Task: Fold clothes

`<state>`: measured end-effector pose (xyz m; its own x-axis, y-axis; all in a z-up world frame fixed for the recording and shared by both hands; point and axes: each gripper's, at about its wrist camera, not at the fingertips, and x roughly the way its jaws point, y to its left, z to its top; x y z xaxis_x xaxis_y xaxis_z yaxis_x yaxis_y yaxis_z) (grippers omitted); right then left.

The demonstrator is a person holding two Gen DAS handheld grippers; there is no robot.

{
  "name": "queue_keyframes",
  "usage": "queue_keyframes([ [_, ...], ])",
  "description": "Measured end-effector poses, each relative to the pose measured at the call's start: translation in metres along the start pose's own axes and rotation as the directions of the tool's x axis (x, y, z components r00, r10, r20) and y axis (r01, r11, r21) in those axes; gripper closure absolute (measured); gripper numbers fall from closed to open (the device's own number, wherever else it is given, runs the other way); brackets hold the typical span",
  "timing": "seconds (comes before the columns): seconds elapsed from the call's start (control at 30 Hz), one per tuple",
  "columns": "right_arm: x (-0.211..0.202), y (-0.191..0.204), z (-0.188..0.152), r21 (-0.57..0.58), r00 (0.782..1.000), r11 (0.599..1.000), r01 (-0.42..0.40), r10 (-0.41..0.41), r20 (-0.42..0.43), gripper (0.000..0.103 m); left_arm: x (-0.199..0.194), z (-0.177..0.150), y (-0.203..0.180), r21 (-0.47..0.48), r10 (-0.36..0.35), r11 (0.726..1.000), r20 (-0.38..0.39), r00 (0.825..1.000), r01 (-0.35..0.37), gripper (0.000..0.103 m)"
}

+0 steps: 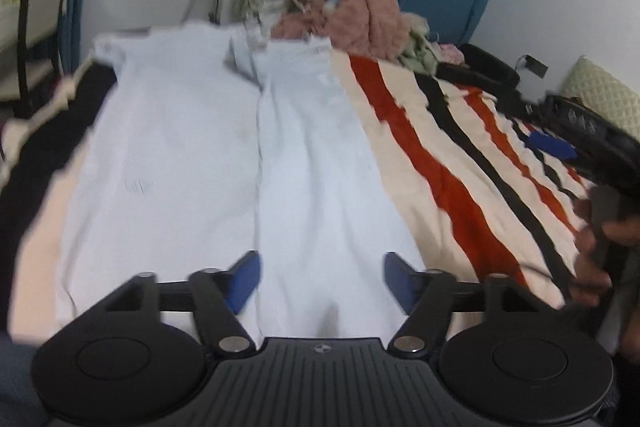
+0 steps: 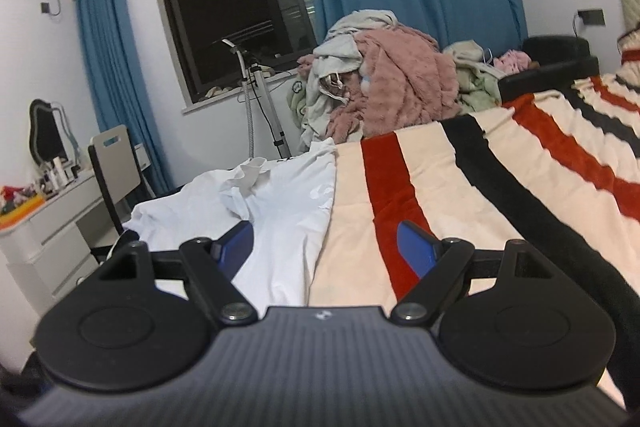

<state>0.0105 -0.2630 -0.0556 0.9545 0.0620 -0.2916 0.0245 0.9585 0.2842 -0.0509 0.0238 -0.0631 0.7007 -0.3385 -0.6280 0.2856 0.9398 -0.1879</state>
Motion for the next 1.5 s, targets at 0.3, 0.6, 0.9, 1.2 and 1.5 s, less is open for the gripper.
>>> queue_keyframes([
  [0.3,-0.007,0.015,-0.003,-0.044,0.999,0.999,-0.013,0.016,0.052,0.022,0.009,0.045,0.009,0.043,0.044,0.998,0.157,0.987,-0.052,0.007],
  [0.6,0.002,0.027,-0.010,-0.084,0.999,0.996,-0.004,0.008,0.045,0.022,0.026,0.070,0.025,0.034,0.063,0.997,0.267,0.962,-0.075,0.000],
  [0.9,0.024,0.032,-0.009,-0.084,1.000,0.996,-0.009,0.007,-0.022,0.022,0.027,0.065,0.045,0.045,0.043,0.998,0.232,0.972,-0.055,0.000],
  [1.2,0.170,0.138,0.004,-0.207,0.956,0.945,-0.253,0.211,-0.205,0.022,0.006,0.077,0.104,-0.051,0.115,0.993,0.243,0.963,-0.105,0.000],
  [1.5,0.351,0.292,-0.006,-0.293,0.830,0.802,-0.520,0.394,-0.396,0.024,0.032,0.071,0.185,-0.255,0.167,0.961,0.228,0.959,-0.107,0.000],
])
